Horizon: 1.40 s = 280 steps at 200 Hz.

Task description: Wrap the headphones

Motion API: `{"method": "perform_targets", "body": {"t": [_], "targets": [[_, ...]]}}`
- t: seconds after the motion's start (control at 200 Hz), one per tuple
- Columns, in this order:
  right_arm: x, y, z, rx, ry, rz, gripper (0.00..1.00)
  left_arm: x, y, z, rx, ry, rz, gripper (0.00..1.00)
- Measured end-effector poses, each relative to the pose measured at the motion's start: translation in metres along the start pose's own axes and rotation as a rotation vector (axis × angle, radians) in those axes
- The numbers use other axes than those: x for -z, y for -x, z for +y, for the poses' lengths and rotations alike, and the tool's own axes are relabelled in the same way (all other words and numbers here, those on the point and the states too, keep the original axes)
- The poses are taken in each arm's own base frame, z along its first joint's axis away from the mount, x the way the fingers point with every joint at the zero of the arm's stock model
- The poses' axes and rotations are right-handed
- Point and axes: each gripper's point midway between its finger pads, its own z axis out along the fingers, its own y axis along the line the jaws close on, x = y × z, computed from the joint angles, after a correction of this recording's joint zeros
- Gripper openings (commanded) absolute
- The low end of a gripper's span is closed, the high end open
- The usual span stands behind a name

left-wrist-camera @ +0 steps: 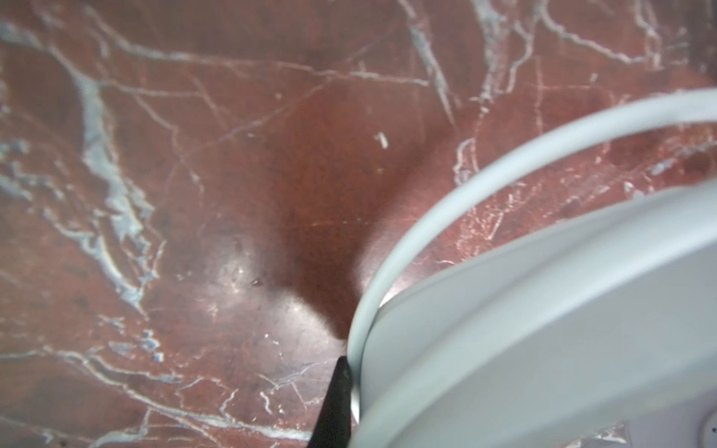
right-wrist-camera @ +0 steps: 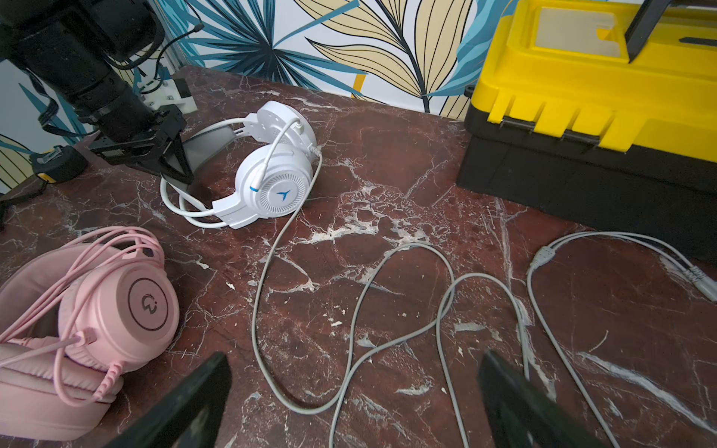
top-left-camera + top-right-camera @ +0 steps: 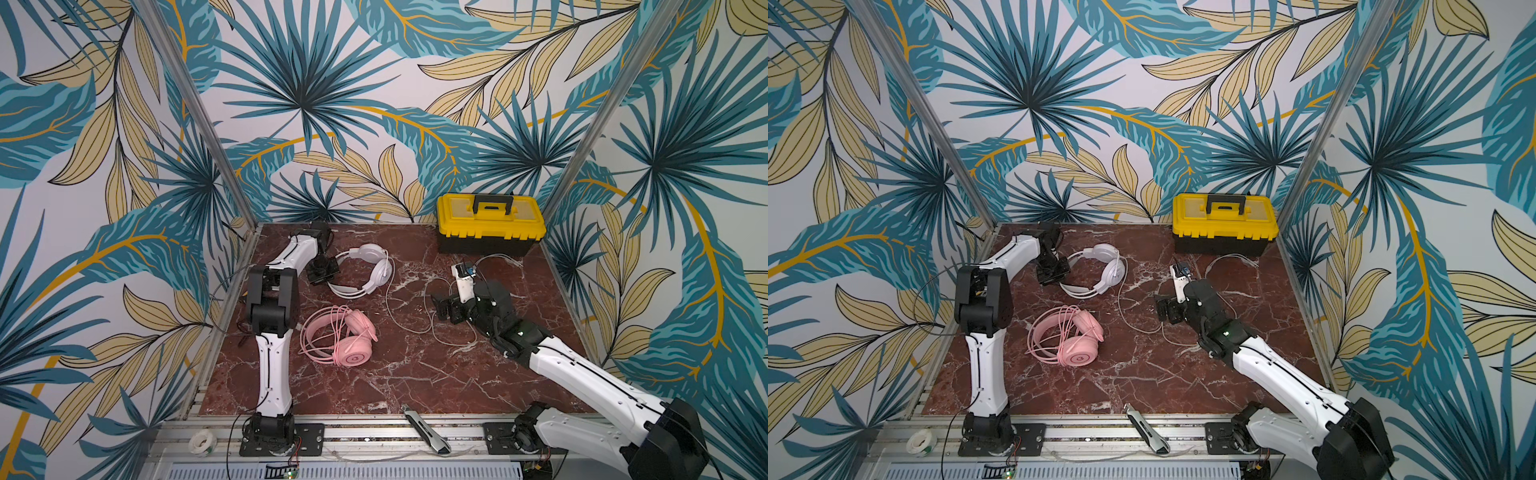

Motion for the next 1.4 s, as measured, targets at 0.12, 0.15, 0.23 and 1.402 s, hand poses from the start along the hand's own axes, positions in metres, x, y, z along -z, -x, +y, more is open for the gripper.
{"method": "perform_targets", "body": {"t": [0.12,0.15,0.23,1.402], "targets": [[0.001,0.001,0.000,0.000,0.000,-0.003,1.00,-0.007,0.002,0.001,-0.064,0.014,0.004,0.00],[0.002,0.001,0.000,0.000,0.001,-0.004,1.00,-0.009,0.003,0.002,-0.075,0.020,0.004,0.00],[0.003,0.002,0.000,-0.001,0.001,-0.007,1.00,-0.011,0.006,0.002,-0.104,0.031,-0.001,0.00],[0.008,-0.003,0.001,-0.003,0.020,-0.015,1.00,-0.010,0.001,0.006,0.049,0.079,-0.016,0.22]]}}
